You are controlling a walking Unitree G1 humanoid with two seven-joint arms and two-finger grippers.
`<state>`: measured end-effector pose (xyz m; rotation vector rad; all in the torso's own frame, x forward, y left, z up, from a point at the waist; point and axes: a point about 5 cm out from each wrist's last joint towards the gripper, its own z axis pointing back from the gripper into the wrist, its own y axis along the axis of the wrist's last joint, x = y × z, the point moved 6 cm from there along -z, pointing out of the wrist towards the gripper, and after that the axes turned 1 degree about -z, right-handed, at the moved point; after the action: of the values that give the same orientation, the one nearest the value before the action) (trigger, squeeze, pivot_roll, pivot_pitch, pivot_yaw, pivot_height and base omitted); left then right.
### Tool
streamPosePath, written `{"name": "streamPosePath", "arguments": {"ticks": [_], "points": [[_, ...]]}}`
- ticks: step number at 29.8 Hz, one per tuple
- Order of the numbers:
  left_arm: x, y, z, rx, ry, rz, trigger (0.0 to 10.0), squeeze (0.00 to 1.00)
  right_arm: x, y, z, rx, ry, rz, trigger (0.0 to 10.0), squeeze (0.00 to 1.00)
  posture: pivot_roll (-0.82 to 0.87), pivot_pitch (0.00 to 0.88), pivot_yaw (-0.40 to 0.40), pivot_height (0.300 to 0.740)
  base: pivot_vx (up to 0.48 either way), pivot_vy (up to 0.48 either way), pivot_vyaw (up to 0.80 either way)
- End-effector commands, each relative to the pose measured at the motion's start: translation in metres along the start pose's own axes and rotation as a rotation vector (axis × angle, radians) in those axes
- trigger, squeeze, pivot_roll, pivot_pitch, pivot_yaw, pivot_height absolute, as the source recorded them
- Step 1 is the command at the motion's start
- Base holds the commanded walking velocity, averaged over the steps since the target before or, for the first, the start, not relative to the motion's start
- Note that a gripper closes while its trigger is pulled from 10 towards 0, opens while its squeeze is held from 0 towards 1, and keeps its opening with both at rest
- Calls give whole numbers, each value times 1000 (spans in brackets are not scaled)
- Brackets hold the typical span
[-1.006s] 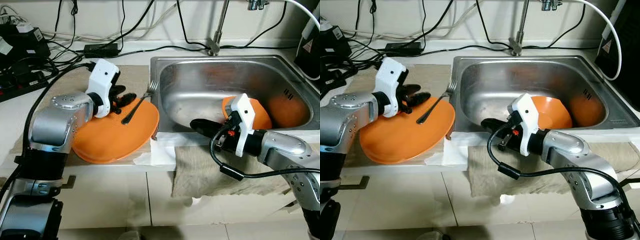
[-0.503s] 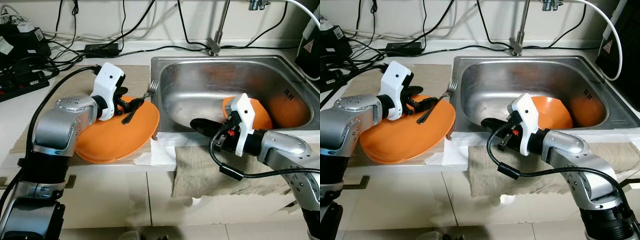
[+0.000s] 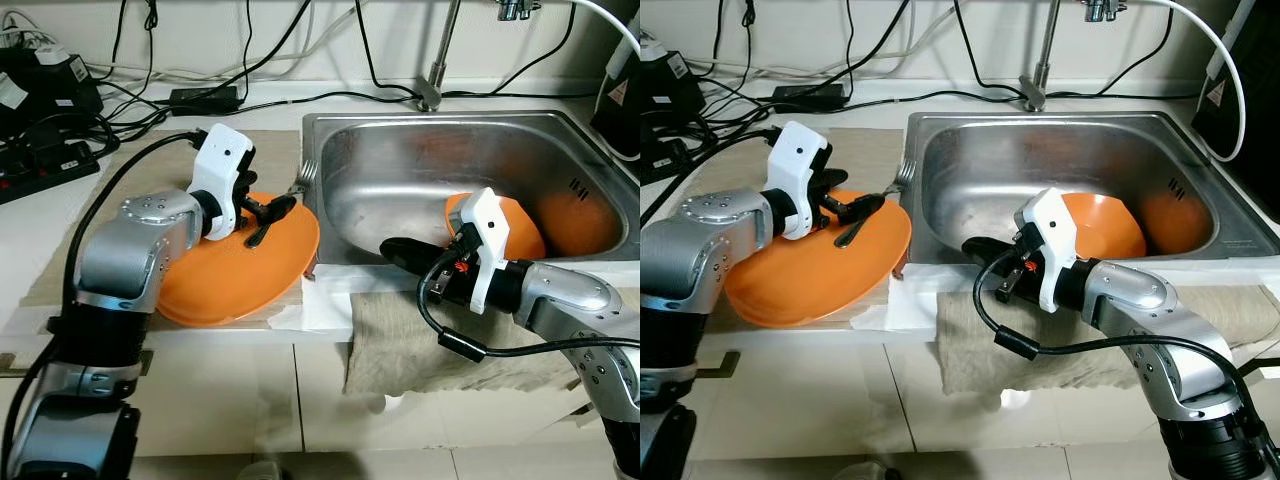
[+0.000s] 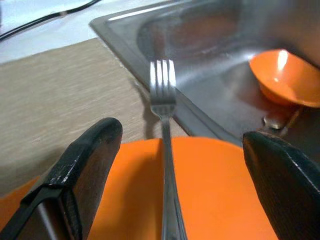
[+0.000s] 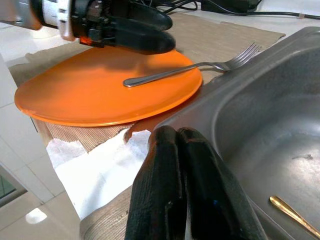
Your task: Kitchen organization
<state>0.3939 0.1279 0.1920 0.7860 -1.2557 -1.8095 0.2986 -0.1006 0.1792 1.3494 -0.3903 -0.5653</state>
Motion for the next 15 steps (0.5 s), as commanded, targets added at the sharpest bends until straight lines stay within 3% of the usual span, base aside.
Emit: {"name": "streamPosePath", "arguments": {"ticks": [1, 15], "points": [[-10, 3, 0, 13, 44, 33, 10000, 0, -1, -1, 0, 1, 2, 5, 10000, 0, 16, 5, 33, 740, 0, 0, 0], [-4, -13, -6, -11, 50, 77, 10000, 0, -3, 11, 1, 35, -1, 23, 10000, 0, 10, 12, 32, 740, 0, 0, 0]]}}
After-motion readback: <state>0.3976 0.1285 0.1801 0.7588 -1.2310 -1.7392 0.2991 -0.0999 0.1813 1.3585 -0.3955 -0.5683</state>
